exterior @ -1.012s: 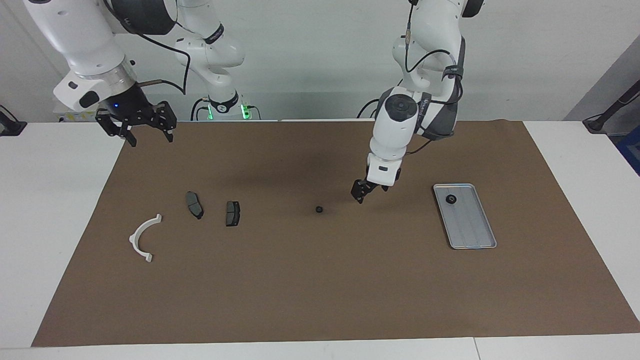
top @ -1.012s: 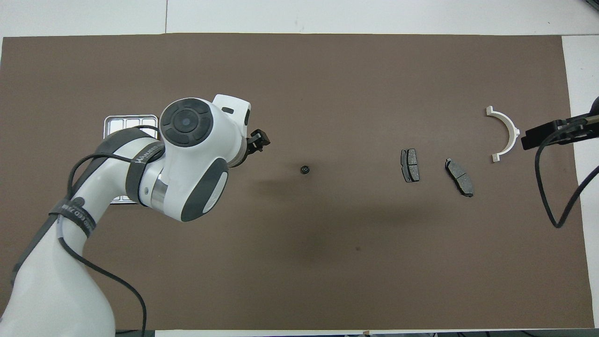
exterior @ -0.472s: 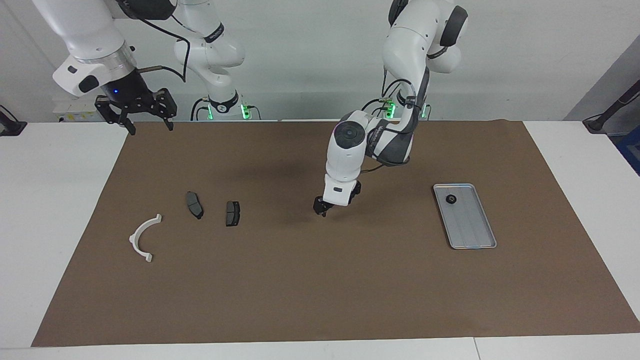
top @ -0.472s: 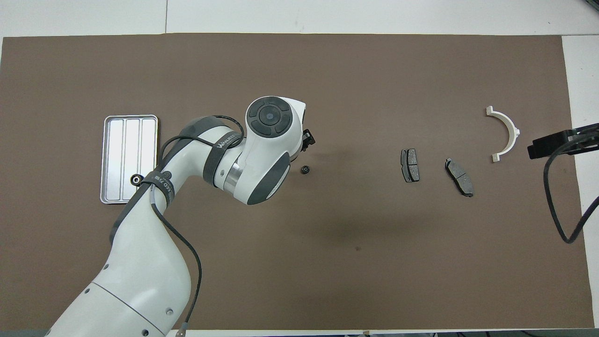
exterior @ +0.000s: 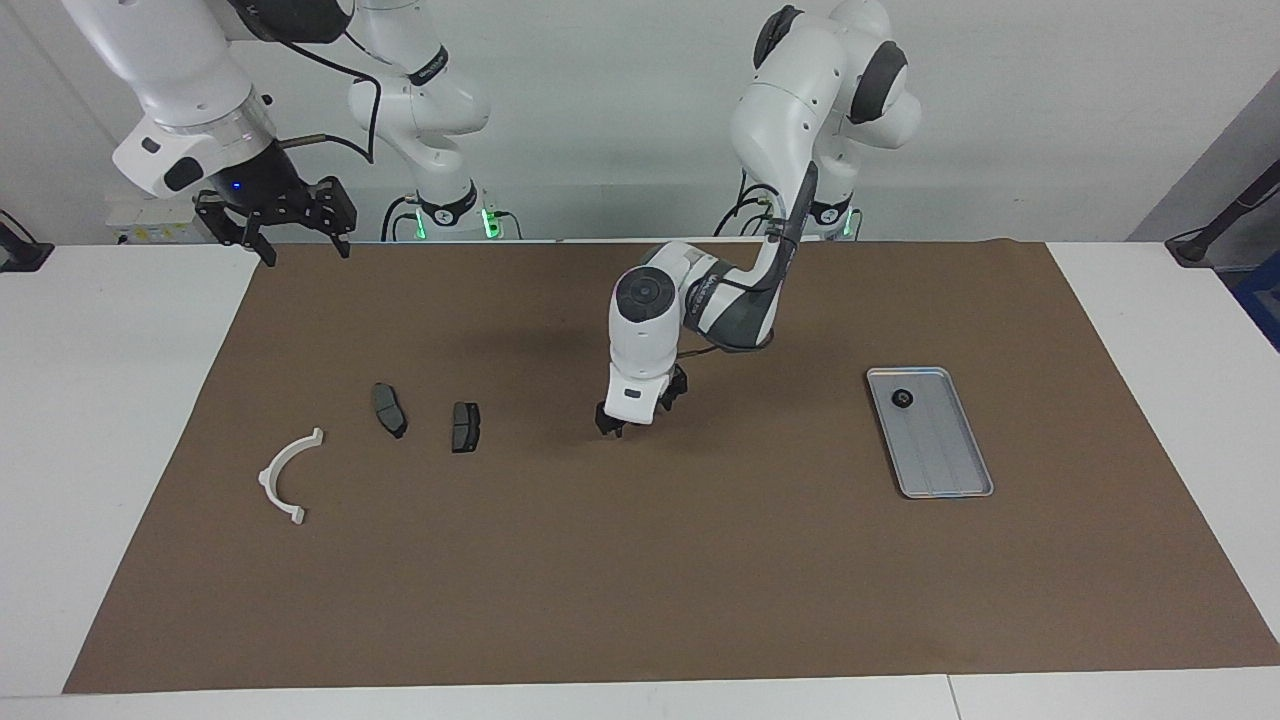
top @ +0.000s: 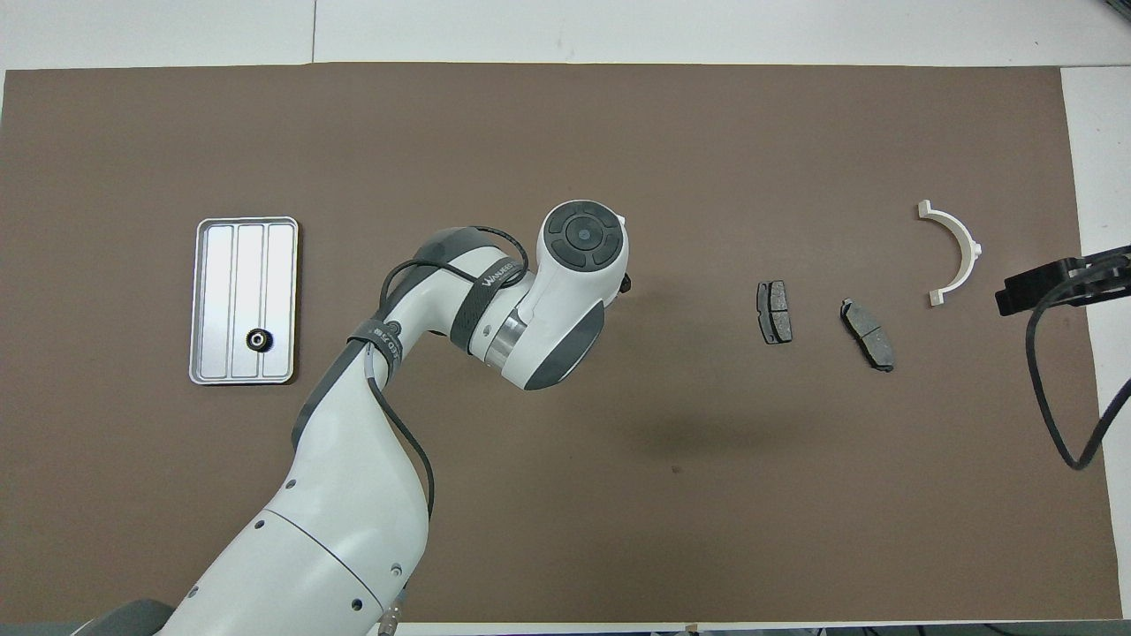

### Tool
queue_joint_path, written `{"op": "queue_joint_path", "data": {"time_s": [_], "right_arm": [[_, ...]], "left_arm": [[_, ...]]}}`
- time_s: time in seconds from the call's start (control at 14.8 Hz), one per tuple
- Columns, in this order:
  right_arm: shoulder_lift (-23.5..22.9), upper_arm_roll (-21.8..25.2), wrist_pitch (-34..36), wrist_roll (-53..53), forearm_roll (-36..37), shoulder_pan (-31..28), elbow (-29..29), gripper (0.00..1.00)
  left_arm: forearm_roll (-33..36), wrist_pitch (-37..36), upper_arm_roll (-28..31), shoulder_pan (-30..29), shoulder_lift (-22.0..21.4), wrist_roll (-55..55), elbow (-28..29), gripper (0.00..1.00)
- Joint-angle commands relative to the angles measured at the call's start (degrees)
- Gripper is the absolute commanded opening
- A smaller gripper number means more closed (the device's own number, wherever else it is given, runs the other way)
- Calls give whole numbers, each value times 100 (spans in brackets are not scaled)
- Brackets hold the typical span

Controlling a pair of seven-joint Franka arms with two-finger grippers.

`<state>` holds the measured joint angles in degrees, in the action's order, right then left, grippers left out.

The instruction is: Pick bearing gear from pile to tray

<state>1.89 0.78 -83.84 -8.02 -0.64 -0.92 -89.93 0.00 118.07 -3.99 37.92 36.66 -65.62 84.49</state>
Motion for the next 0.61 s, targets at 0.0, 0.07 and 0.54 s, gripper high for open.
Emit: {"op": "queue_joint_path", "data": {"time_s": [0.0, 0.07, 0.54], "right_arm": [[171, -25, 61, 98, -24, -101, -200, 86], [206, -25, 79, 98, -7, -110, -243, 86], [215, 10, 87, 230, 240, -119, -253, 86]], "left_arm": [[36, -100, 118, 101, -36, -100, 23, 100], [35, -83, 118, 145, -36, -109, 41, 99], [35, 216, 118, 145, -97, -232, 287, 75]]}}
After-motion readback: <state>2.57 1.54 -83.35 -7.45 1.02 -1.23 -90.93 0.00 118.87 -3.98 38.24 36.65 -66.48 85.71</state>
